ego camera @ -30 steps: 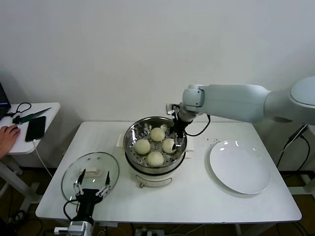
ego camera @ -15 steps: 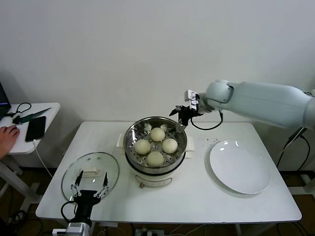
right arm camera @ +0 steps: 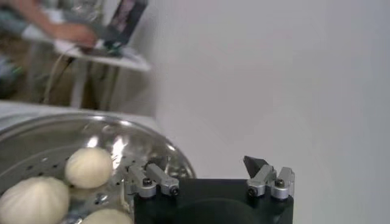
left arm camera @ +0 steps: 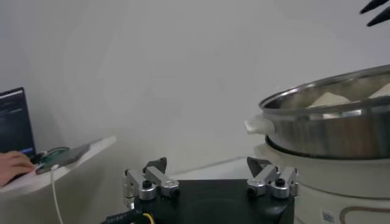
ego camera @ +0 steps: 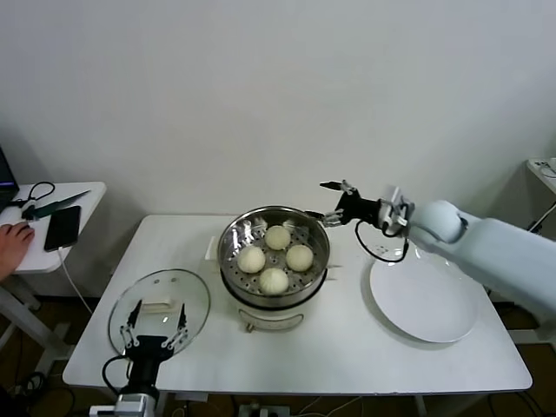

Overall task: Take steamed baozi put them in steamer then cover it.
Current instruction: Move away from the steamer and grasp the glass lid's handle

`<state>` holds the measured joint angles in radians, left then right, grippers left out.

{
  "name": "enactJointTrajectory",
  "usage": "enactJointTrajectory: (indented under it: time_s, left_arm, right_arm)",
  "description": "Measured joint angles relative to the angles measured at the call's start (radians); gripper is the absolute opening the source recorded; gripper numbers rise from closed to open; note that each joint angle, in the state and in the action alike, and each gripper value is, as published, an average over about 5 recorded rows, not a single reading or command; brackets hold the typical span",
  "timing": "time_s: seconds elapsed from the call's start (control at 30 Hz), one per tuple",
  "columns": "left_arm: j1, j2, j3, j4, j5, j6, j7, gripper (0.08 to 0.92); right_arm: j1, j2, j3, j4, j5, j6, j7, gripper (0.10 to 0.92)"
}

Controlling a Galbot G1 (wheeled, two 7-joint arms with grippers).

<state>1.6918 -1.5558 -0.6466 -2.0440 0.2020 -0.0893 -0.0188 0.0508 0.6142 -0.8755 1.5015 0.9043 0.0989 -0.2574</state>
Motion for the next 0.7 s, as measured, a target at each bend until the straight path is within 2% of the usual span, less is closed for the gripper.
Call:
enactJointTrajectory:
  time_s: [0.4, 0.7]
  left_arm:
    - [0.003, -0.001, -0.027, -0.03, 0.16, -0.007, -0.005, 0.823]
    - [-0.008, 0.02, -0.051, -0.053, 0.539, 0.002, 0.006, 0.823]
  right_arm:
    - [-0.619, 0.0, 0.659, 0.114, -0.108, -0.008, 0.105, 0.823]
    - [-0.961, 0.103, 1.009, 0.179, -0.182, -0.048, 0.128, 0.823]
